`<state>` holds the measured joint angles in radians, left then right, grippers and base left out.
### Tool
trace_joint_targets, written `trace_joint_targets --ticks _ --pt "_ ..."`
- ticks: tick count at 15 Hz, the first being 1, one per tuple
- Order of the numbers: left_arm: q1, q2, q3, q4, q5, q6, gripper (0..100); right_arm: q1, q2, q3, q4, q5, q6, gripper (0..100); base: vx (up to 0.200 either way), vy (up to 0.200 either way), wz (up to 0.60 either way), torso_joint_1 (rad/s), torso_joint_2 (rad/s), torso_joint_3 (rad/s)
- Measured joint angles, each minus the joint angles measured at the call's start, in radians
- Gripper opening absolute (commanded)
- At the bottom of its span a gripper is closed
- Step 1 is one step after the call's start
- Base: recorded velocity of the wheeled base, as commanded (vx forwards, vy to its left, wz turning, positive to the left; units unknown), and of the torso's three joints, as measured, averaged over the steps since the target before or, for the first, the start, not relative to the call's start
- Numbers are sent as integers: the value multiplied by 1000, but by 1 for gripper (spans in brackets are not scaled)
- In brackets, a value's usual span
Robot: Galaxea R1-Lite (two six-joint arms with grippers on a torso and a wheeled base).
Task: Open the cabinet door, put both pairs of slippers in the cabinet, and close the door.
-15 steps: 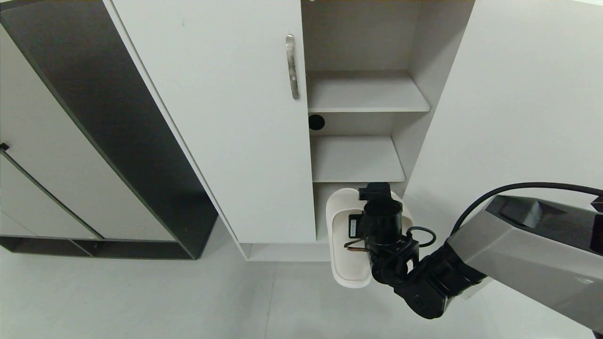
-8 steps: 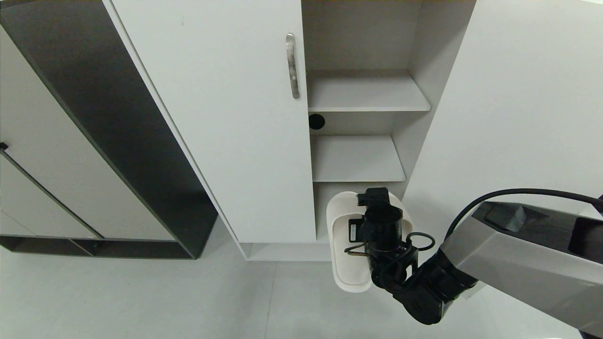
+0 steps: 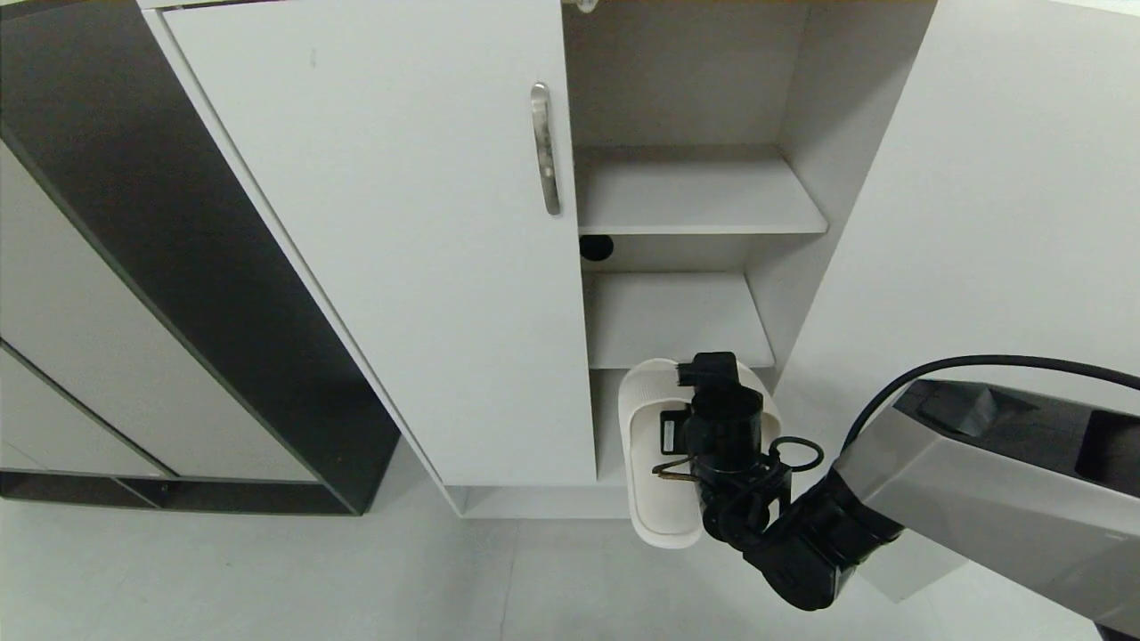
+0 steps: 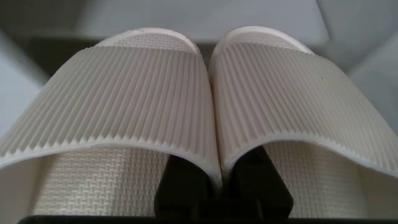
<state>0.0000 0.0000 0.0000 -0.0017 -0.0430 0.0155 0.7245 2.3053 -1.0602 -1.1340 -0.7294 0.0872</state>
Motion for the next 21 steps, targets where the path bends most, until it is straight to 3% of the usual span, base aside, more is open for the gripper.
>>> trace_joint_targets --ticks 4,12,17,21 --pt "0 0 0 0 0 1 0 0 0 2 1 -1 0 0 200 0 0 4 5 1" --pt "0 0 0 0 0 0 0 -30 11 -12 -11 31 1 0 0 0 0 0 0 0" --pt "0 0 0 0 0 -1 0 -81 67 -172 30 57 -34 0 0 0 0 0 0 0" --pt "0 0 0 0 0 -1 0 -106 123 -359 183 66 -48 0 0 0 0 0 0 0"
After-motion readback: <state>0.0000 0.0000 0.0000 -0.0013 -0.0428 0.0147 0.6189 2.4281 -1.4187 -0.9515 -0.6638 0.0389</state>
